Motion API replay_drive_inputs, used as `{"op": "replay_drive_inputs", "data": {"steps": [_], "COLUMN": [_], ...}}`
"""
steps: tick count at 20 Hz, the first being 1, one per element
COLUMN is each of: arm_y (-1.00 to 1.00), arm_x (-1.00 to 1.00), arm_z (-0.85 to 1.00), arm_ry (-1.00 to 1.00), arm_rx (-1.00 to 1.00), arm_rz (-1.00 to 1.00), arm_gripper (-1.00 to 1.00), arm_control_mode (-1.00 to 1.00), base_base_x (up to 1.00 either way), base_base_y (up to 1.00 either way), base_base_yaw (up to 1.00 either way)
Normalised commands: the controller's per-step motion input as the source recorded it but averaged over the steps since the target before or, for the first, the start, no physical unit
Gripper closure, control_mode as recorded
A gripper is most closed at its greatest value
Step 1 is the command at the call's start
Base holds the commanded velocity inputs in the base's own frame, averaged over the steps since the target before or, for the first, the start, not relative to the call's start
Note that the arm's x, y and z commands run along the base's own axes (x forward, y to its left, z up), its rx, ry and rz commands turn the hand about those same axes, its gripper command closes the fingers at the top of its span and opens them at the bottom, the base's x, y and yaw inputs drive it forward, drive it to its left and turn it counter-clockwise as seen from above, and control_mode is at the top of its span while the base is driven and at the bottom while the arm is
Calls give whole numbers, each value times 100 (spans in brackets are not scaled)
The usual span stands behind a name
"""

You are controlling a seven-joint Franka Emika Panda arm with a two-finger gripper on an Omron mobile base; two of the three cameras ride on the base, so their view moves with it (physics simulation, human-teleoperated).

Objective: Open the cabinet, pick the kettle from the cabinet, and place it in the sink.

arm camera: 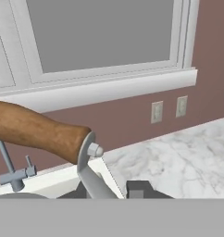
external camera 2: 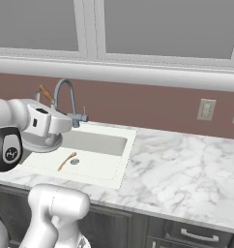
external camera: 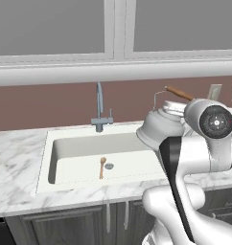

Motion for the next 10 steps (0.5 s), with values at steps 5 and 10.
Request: {"op": "replay_drive_inputs", "data": {"steps": [5,10], "arm_y": [0,-6], "arm_x": [-3,-3], "arm_z": [0,-4], "arm_ry": [-2,-1], "arm_rx": [0,1], "arm_rz": [0,0], "arm_gripper": [100,100], "arm_control_mode": [-100,-100], "base_base_x": [0,0], "base_base_y": [0,0], "base_base_yaw": [0,0]}}
